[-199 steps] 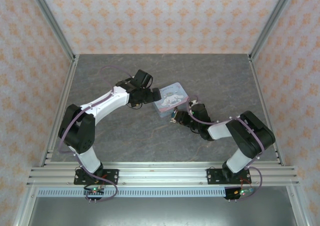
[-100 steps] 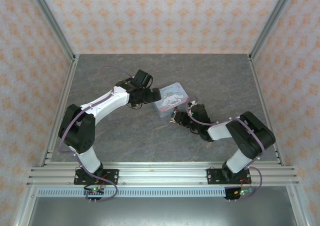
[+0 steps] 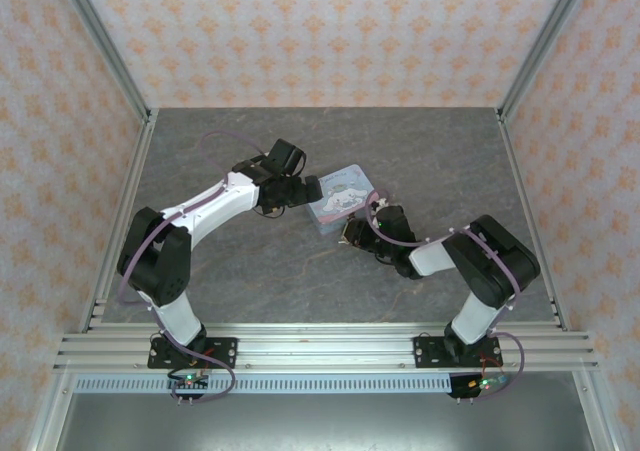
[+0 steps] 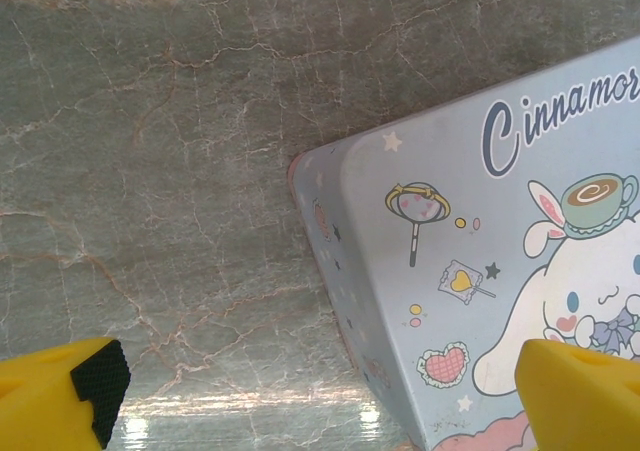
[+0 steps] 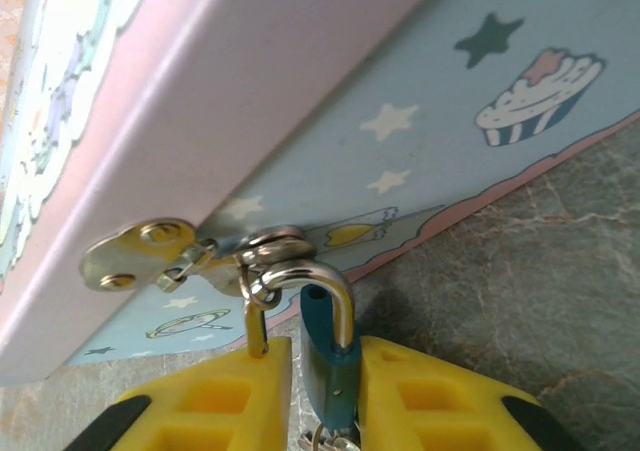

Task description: Unlock a padlock with a key

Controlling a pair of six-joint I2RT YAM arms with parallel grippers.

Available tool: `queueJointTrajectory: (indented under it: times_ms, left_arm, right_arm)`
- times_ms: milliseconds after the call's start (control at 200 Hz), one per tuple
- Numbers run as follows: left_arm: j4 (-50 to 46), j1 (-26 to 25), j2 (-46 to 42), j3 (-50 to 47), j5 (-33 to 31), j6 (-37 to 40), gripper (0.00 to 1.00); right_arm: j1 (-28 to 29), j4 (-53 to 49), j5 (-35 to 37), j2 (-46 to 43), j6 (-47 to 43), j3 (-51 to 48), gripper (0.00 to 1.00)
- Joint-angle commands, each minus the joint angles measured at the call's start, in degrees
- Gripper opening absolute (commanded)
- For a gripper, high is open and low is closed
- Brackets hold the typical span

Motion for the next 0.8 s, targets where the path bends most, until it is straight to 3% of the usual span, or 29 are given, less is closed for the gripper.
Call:
queueJointTrajectory:
  times_ms: [0, 220, 796]
  left_arm:
    - [-1.1, -0.4, 0.8, 1.4, -0.2, 0.9, 1.00]
    - [-1.3, -0.4, -0.2, 0.8, -0.2, 1.5, 1.00]
    - [-2.4, -3.6, 0.1, -2.0, -6.1, 3.4, 1.00]
  right_arm:
    - [0.6, 1.0, 0.7, 1.0, 0.2, 0.3, 0.19]
    - [0.6, -0.1, 2.4, -1.3, -0.1, -1.7, 0.00]
    - [-0.3, -1.7, 3.3, -4.5, 0.4, -3.6, 0.00]
